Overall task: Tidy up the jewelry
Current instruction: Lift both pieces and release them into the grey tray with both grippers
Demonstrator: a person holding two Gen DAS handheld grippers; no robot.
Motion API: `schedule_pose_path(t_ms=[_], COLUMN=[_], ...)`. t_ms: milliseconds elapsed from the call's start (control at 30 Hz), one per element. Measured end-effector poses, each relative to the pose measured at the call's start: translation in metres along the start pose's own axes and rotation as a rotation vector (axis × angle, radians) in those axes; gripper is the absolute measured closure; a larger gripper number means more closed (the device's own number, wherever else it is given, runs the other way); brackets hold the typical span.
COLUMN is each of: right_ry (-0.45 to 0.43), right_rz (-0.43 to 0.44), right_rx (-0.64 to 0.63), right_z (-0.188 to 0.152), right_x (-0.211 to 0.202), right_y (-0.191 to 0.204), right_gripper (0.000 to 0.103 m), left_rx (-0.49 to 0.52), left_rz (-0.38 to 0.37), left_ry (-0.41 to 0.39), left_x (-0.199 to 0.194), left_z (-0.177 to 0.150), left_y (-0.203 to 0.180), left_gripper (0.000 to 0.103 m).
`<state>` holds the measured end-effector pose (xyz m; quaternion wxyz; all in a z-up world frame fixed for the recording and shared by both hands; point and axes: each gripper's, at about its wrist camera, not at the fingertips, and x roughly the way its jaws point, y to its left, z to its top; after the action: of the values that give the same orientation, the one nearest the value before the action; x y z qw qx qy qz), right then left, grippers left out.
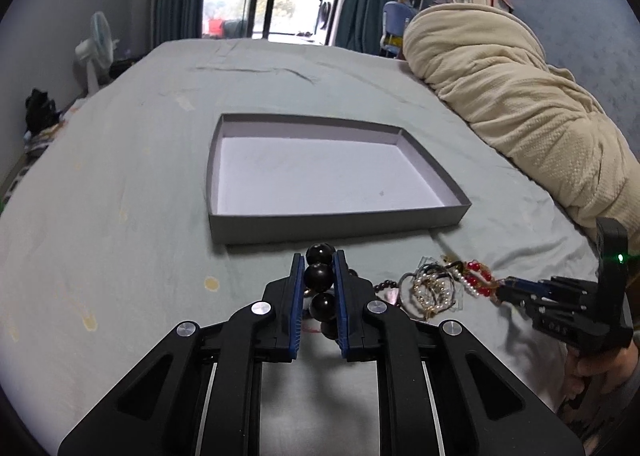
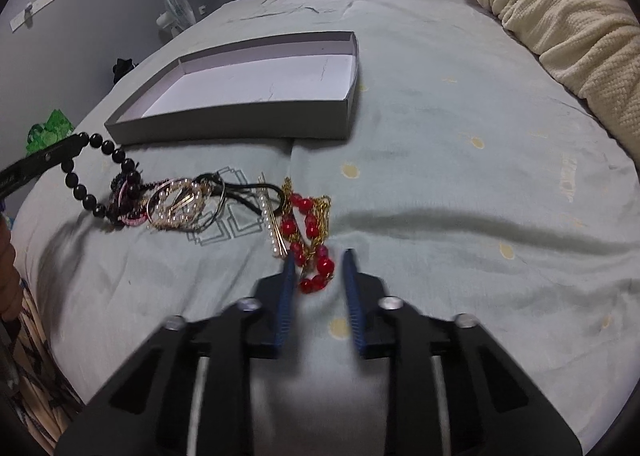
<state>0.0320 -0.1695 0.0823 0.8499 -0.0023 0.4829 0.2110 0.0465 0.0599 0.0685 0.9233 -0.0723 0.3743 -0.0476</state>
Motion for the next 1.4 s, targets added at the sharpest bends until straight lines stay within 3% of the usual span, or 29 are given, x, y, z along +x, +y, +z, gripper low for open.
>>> schedule_pose_path(t_ms=[267, 467, 800, 1100, 1400], right_ry=[-0.061, -0.129, -0.230, -0.265, -0.253], right_rz=[0.061, 0.081, 0.109, 0.121, 0.150], right_rx=[0.064, 0.088, 0.057, 0.028, 0.029], right_z=[0.014, 0.033, 0.068, 0.116, 0.153], right_x=[-0.026, -0.054, -0.092, -0.087, -0.044], right_y=[-0.008, -0.007, 0.002, 0.007, 0.020], right_gripper=[0.088, 0.089, 0.089, 0.089, 0.089], left_rx=[0.054, 0.041, 0.047, 0.060, 0.005], left_rz=[0.014, 0.008, -0.046, -0.027, -0.060], left_ry=[-0.044, -0.059, -0.060, -0.073, -0.063], left_x=[-0.024, -0.043, -0.048, -0.034, 0.012], left_z=[0.016, 0.039, 0.076, 0.108, 0.112], left_y=[-0.011, -0.013, -0.025, -0.016, 0.006], left_gripper=[0.088, 0.088, 0.088, 0.088, 0.088])
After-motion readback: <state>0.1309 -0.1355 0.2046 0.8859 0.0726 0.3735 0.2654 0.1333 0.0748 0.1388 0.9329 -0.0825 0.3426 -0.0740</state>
